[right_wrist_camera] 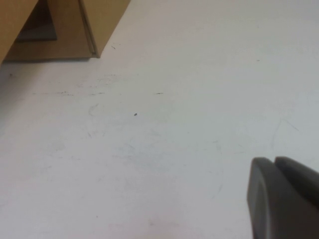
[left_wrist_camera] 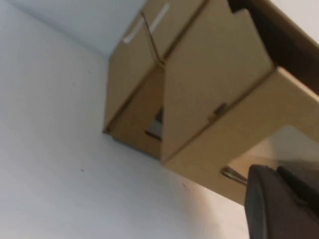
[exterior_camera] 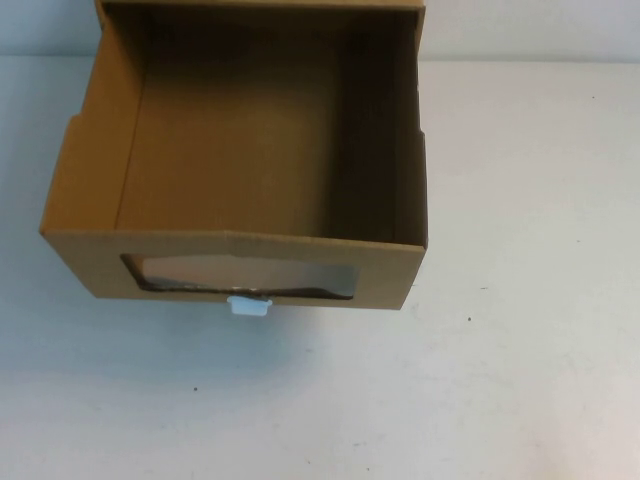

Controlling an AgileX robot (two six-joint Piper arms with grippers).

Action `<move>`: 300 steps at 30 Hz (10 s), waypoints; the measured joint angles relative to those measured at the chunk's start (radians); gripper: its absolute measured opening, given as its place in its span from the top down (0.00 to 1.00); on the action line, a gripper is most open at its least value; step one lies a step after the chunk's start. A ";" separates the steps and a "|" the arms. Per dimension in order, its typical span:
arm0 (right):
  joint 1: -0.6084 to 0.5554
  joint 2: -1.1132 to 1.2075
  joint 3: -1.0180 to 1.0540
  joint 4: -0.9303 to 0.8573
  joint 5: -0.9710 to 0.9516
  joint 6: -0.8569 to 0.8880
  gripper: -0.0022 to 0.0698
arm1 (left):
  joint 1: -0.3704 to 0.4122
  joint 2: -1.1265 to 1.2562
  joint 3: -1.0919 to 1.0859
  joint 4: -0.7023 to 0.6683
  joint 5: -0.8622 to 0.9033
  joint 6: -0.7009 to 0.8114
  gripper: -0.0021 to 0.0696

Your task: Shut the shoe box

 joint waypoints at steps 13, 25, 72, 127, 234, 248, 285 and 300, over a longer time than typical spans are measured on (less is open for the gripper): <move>0.000 0.000 0.000 0.000 0.000 0.000 0.99 | 0.000 0.768 -0.808 0.100 0.410 0.357 0.98; 0.000 0.000 0.000 0.000 0.000 0.000 0.99 | 0.000 1.502 -1.661 0.093 0.652 0.506 0.98; 0.000 0.375 -0.367 0.501 0.319 -0.021 0.99 | 0.000 2.100 -2.371 0.016 0.998 0.408 0.97; 0.643 1.611 -1.534 -0.235 0.323 0.286 0.99 | 0.000 2.100 -2.373 -0.001 1.032 0.405 0.97; 0.380 0.387 -0.701 -0.022 0.450 0.160 0.99 | -0.001 0.366 -0.670 0.102 0.278 0.497 0.97; 0.380 0.172 -0.211 -0.041 -0.223 0.207 0.99 | -0.001 0.056 -0.149 0.088 0.027 0.624 0.97; 0.352 0.164 0.000 -0.123 -0.157 0.208 0.99 | -0.001 0.060 0.060 0.084 -0.030 0.627 0.97; -0.095 -0.001 0.000 -0.175 -0.114 0.208 0.99 | -0.001 0.060 0.060 0.084 -0.028 0.627 0.97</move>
